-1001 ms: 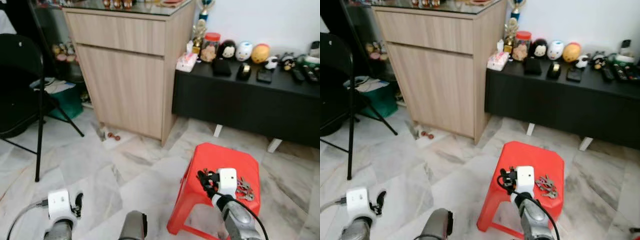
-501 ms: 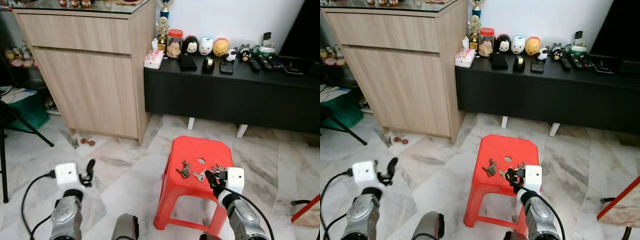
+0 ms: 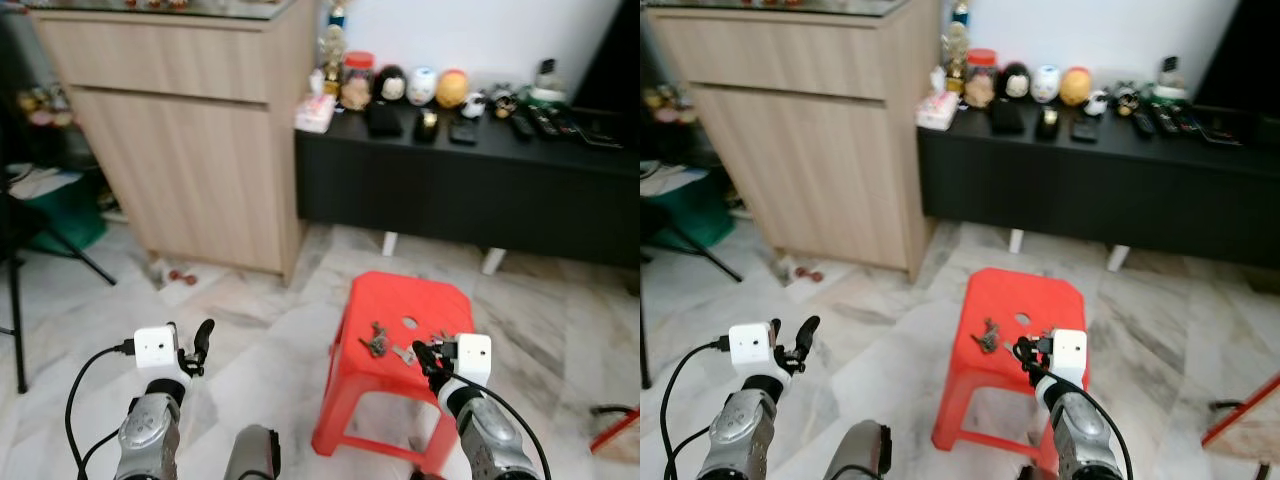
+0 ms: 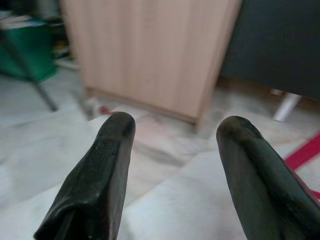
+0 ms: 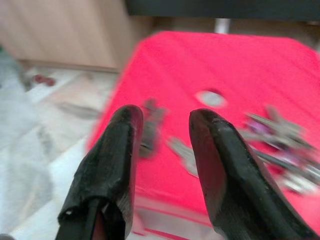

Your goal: Hang keys on a hook

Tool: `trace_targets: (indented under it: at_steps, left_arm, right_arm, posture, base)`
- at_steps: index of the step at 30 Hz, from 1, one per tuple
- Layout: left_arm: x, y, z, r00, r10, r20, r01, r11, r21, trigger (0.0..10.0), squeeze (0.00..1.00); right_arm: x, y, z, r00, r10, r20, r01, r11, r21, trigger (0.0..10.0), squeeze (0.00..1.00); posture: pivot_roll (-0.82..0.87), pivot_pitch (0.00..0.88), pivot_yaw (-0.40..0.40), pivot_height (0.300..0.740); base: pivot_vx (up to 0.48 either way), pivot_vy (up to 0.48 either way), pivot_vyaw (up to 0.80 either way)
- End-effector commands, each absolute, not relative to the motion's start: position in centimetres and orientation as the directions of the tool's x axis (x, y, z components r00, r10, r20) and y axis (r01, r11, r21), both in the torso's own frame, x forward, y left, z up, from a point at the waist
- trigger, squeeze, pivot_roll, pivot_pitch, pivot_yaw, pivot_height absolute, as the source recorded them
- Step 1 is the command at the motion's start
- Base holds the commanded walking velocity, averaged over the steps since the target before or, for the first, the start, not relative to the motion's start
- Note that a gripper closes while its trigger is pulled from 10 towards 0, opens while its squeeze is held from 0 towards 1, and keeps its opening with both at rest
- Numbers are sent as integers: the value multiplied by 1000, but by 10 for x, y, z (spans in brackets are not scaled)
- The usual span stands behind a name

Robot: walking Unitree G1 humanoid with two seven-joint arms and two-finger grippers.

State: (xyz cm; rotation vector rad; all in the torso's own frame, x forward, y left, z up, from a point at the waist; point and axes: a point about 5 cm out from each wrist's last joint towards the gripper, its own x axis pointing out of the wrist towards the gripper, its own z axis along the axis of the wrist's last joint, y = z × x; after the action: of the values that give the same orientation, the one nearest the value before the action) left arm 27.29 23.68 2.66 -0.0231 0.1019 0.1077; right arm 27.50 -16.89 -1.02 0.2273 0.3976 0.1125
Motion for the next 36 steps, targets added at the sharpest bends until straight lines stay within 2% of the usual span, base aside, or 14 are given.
trace_targets:
  at_steps: [1, 15, 26, 32, 36]
  left_arm:
    - [273, 238, 28, 989, 109, -102, -111, 994, -11, 10000, 0]
    - [271, 237, 26, 987, 113, -115, -116, 993, -19, 10000, 0]
    - [271, 237, 26, 987, 113, -117, -117, 993, -25, 10000, 0]
    - [272, 237, 26, 986, 109, -124, -113, 993, -21, 10000, 0]
    - [270, 238, 26, 986, 110, -122, -113, 993, -17, 10000, 0]
  right_arm:
    - [274, -170, -11, 912, 155, -379, -66, 969, 237, 10000, 0]
    - [269, -164, -19, 886, 184, -426, -81, 965, 248, 10000, 0]
    - [263, -157, -27, 833, 246, -496, -138, 960, 245, 10000, 0]
    - [251, -144, -40, 723, 336, -604, -248, 942, 227, 10000, 0]
    - [254, -144, -38, 728, 333, -599, -251, 943, 220, 10000, 0]
  posture:
    - [188, 16, -47, 619]
    - [187, 22, -46, 619]
    - [186, 30, -46, 619]
    - [187, 62, -44, 619]
    - [192, 82, -49, 619]
  base:
    - [307, 0, 0]
    - [319, 0, 0]
    - [0, 0, 0]
    - [0, 0, 0]
    - [0, 0, 0]
